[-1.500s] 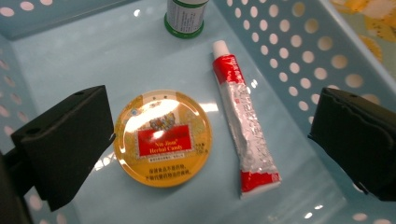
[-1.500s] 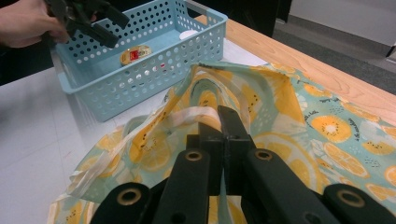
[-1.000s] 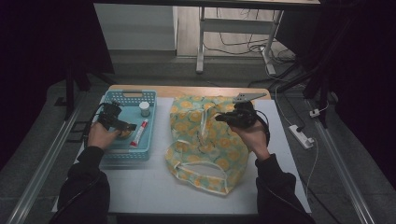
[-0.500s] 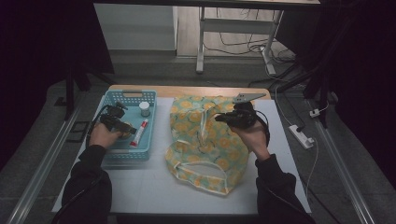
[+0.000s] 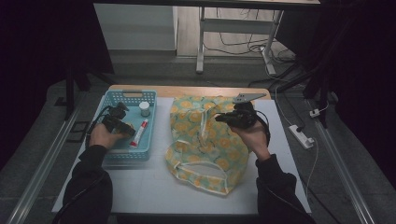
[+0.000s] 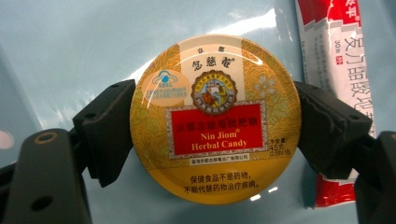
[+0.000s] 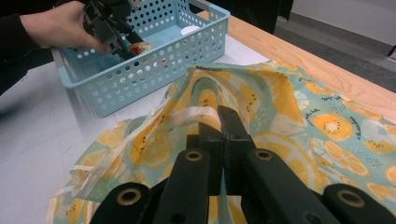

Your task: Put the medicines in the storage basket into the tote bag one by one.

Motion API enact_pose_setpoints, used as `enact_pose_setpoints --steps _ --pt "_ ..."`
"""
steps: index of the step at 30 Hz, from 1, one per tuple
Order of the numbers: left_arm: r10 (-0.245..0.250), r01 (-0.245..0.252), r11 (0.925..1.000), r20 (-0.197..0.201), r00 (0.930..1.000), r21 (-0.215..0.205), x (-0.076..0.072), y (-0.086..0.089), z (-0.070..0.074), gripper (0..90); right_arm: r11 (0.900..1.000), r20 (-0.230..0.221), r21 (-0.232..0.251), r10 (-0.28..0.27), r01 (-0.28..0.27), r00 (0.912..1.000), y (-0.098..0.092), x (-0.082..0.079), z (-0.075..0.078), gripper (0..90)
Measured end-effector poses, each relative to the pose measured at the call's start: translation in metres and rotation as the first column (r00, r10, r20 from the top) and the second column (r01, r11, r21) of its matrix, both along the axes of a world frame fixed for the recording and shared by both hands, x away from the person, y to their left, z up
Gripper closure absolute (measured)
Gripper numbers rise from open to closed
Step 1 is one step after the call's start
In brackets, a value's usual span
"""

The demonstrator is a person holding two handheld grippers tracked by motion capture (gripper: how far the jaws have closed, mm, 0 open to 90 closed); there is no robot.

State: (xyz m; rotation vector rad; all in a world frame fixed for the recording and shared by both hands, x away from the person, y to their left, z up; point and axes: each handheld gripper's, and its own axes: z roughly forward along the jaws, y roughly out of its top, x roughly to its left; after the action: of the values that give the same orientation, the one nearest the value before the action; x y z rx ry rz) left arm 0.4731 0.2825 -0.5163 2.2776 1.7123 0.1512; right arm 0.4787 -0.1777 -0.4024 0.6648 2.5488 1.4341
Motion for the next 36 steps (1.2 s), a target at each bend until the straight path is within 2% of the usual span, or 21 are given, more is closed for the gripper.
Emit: enact_pose_setpoints --steps 2,5,8,11,15,25,32,36 --pt "0.008 -0.008 1.0000 0.003 1.0000 -0.002 0.000 0.001 0.001 20.6 1.000 0.002 -0.001 -0.002 0.002 1.0000 0.000 0.000 0.000 90.0" --pt "0.005 -0.005 1.0000 0.036 0.9993 -0.006 -0.002 0.000 0.007 20.6 1.000 0.006 0.002 -0.003 0.003 1.0000 0.000 0.000 0.001 90.0" --pt "0.009 -0.006 0.9992 0.070 0.9975 -0.039 -0.005 0.001 0.017 20.6 1.000 0.006 0.003 -0.003 0.003 1.0000 0.000 0.000 0.001 90.0" --pt "0.006 -0.001 0.9988 0.101 0.9949 -0.049 -0.008 0.000 0.024 20.6 1.000 0.006 0.003 -0.001 0.001 1.0000 0.000 -0.001 0.001 90.0" --pt "-0.009 0.018 0.9971 0.125 0.9922 -0.074 -0.013 -0.002 0.030 20.6 1.000 0.011 0.004 -0.001 0.001 0.9999 0.000 -0.002 0.001 90.0" --pt "-0.062 0.087 0.9900 0.208 0.9762 -0.112 -0.031 -0.012 0.052 20.6 1.000 0.010 0.005 -0.003 0.003 0.9999 -0.001 -0.001 0.001 90.0" --pt "-0.098 0.131 0.9829 0.232 0.9678 -0.129 -0.045 -0.018 0.063 20.6 1.000 0.010 0.007 -0.004 0.003 0.9999 0.000 -0.001 0.001 90.0" --pt "-0.128 0.168 0.9749 0.251 0.9595 -0.146 -0.053 -0.025 0.068 20.6 1.000 0.011 0.005 -0.004 0.004 0.9999 -0.001 -0.001 0.001 90.0"
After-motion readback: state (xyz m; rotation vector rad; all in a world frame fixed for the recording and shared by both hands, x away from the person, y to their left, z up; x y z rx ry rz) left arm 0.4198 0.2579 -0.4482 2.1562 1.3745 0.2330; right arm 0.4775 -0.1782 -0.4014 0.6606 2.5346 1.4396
